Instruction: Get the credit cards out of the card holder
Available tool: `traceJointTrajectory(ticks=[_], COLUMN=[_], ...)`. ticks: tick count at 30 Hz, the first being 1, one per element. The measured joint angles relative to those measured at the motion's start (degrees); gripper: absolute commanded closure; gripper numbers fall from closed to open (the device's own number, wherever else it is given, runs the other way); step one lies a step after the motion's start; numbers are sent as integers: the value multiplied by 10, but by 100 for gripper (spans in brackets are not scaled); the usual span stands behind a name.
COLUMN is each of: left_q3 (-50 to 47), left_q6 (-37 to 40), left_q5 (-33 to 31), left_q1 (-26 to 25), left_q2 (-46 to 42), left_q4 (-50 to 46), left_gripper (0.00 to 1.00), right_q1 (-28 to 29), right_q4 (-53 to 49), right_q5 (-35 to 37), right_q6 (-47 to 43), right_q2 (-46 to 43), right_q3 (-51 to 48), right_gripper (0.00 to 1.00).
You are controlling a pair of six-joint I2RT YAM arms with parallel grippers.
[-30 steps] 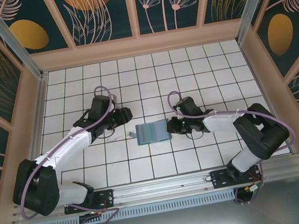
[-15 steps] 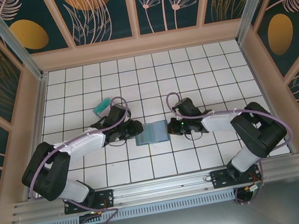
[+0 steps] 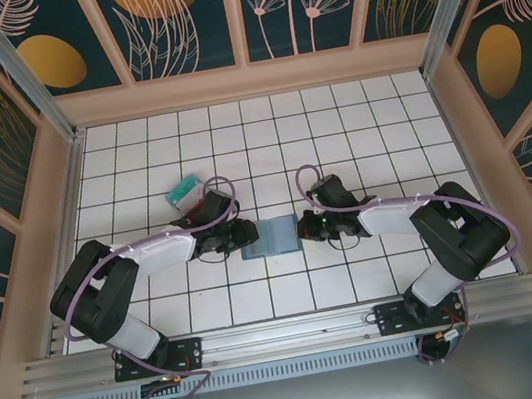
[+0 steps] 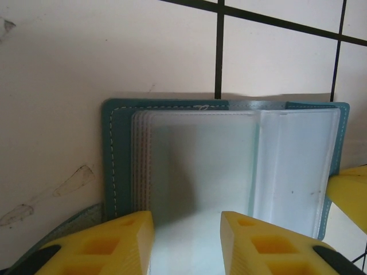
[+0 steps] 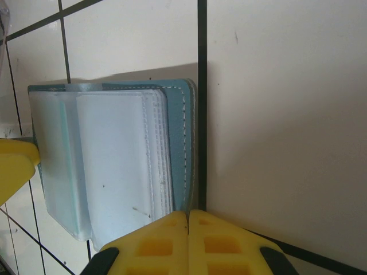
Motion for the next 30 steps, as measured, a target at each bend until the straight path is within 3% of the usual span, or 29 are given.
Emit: traceJointTrajectory(ticks=[15, 30], left_q3=[2, 1], left_q6=[0, 0], left_q5=[-29, 5], left_q1=[-2, -5], left_q2=[-14, 5], left_q4=[-13, 10], left_gripper=[61, 60], right_q1=[0, 0], right_q4=[0, 3], right_q5=[0, 0], right_q6=[0, 0], right_q2=[1, 4], right_q3=[0, 0], right_gripper=[97, 97])
